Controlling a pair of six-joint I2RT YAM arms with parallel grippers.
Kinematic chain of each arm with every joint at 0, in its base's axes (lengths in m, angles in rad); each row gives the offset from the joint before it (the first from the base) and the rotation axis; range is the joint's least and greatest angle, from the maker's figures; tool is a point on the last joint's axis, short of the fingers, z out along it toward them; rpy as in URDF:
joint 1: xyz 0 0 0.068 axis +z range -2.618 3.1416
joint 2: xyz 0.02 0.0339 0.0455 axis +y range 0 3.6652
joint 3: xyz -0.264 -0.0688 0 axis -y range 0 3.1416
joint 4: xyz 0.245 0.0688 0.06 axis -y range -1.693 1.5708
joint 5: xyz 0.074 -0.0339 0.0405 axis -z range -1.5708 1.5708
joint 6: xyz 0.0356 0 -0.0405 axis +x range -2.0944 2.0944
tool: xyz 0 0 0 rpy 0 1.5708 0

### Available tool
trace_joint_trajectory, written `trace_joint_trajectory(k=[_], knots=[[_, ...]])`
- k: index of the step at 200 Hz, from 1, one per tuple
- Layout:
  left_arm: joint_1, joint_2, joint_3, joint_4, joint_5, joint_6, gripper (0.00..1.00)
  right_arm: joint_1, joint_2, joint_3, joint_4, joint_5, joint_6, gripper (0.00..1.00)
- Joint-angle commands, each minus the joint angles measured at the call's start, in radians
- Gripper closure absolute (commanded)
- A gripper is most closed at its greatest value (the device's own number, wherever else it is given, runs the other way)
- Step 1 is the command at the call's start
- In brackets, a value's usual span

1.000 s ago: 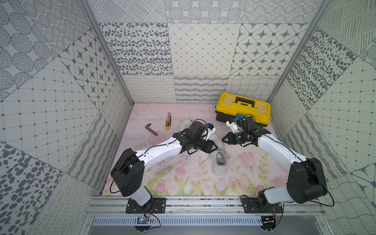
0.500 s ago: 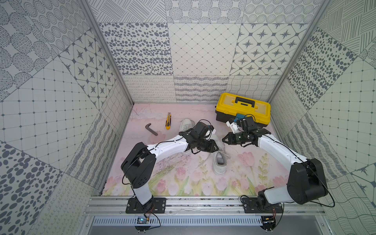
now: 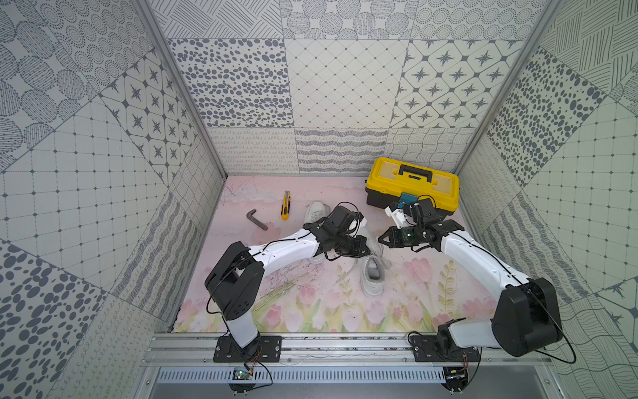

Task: Tie the shoes
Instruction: Cross the shoelace with the shoelace.

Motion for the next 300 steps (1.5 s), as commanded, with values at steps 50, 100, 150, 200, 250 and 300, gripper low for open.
trace_joint_trajectory(k=[50,100,150,200,250,300], knots=[[0.006,-0.018,0.036,0.016,0.012,0.016,1.0,0.041,-0.026,-0.023,-0.027,-0.017,-0.018,1.0],[0.008,-0.02,0.018,0.036,-0.002,0.019,1.0,0.041,-0.044,-0.053,-0.026,-0.053,-0.015,1.0],[0.016,-0.027,0.0,0.058,0.005,0.008,1.0,0.041,-0.041,-0.06,-0.026,-0.107,-0.023,1.0],[0.016,-0.025,-0.005,0.073,0.021,-0.001,1.0,0.045,-0.011,-0.049,-0.019,-0.133,-0.026,1.0],[0.016,-0.037,-0.012,0.066,0.005,0.003,1.0,0.057,0.023,-0.051,-0.008,-0.145,-0.034,1.0],[0.016,-0.042,-0.012,0.08,0.034,0.006,1.0,0.06,0.059,-0.042,0.009,-0.142,-0.03,1.0]])
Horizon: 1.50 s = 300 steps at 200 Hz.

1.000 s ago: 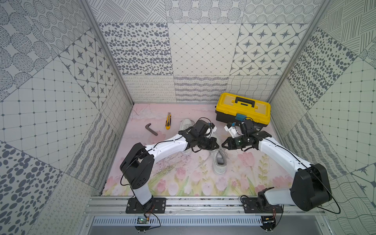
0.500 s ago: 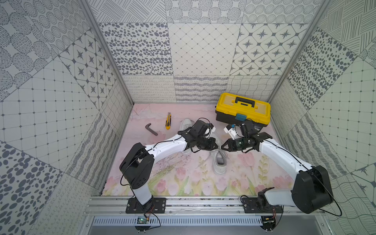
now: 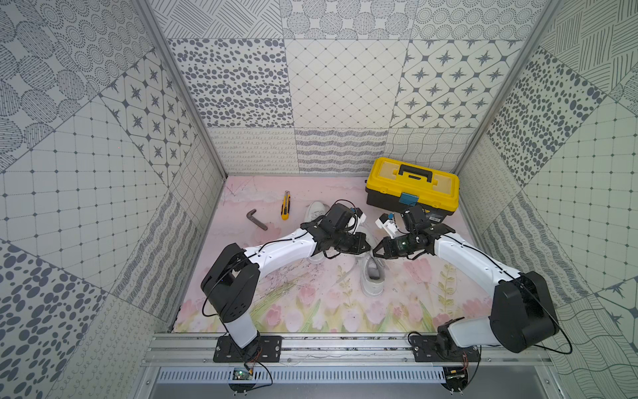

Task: Tie the shoes
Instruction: Cross the shoelace with the shoelace.

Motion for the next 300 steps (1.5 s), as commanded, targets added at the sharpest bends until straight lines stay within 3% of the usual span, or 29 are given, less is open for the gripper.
trace_joint_trajectory(k=[1,300], knots=[[0.004,-0.014,-0.005,0.042,0.037,0.01,1.0,0.007,0.021,0.01,0.035,-0.005,-0.015,1.0],[0.001,0.005,-0.005,0.041,0.059,-0.005,1.0,-0.007,-0.002,0.041,0.054,-0.076,0.036,1.0]])
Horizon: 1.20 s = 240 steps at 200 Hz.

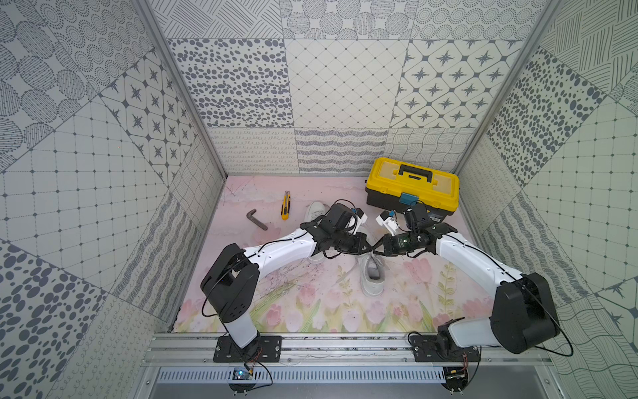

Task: Tie the shoes
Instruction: Cross the shoelace with the shoelace.

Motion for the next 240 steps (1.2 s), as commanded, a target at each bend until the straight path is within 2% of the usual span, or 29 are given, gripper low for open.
trace_joint_trajectory(k=[1,87,240], knots=[[0.0,0.005,-0.005,0.037,0.019,-0.002,1.0,0.006,0.011,0.031,0.035,-0.012,0.009,1.0],[0.0,-0.006,0.0,0.035,0.025,-0.005,1.0,0.007,0.085,0.027,0.074,0.014,0.021,1.0],[-0.005,0.009,-0.007,0.085,0.069,-0.03,1.0,-0.001,0.108,0.012,0.106,0.012,0.042,1.0]])
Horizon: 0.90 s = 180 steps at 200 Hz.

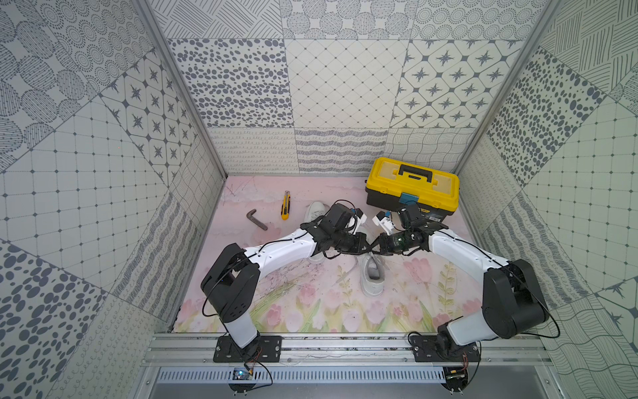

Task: Tie the shoes
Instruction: Cross the shoelace with the shoelace.

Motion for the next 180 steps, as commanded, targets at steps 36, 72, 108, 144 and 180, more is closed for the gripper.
trace_joint_trajectory(k=[36,72,108,144,180], knots=[[-0.006,0.026,0.001,0.06,0.051,0.003,1.0,-0.018,-0.046,0.012,0.055,-0.057,0.03,1.0],[-0.006,0.031,0.0,0.061,0.048,0.001,0.99,-0.027,-0.055,0.006,0.06,-0.081,0.036,1.0],[-0.006,0.02,0.0,0.061,0.043,0.004,0.98,-0.025,-0.02,-0.015,0.081,-0.079,0.038,1.0],[-0.006,0.023,0.0,0.056,0.039,0.006,0.96,-0.025,0.017,-0.035,0.098,-0.075,0.039,1.0],[-0.005,0.02,0.003,0.044,0.033,0.015,0.87,-0.027,0.01,-0.045,0.095,-0.068,0.04,1.0]])
